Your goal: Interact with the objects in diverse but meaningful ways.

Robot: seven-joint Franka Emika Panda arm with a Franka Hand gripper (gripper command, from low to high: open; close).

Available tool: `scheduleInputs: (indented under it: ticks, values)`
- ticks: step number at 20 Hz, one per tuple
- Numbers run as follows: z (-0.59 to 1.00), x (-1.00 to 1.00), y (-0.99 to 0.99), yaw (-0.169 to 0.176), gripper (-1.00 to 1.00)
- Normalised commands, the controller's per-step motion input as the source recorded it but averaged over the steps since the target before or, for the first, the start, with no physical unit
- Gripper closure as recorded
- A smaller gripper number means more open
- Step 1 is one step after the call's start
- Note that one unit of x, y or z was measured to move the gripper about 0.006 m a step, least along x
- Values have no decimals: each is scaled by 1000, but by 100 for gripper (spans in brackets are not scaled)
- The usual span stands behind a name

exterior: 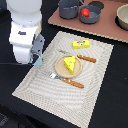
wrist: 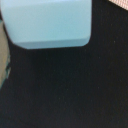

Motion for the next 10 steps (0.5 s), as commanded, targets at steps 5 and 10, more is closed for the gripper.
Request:
scheduleInputs:
  ticks: [5, 10]
  values:
    - [-17, -346, 357, -20, -100]
    - [-181, -11, 32, -28, -100]
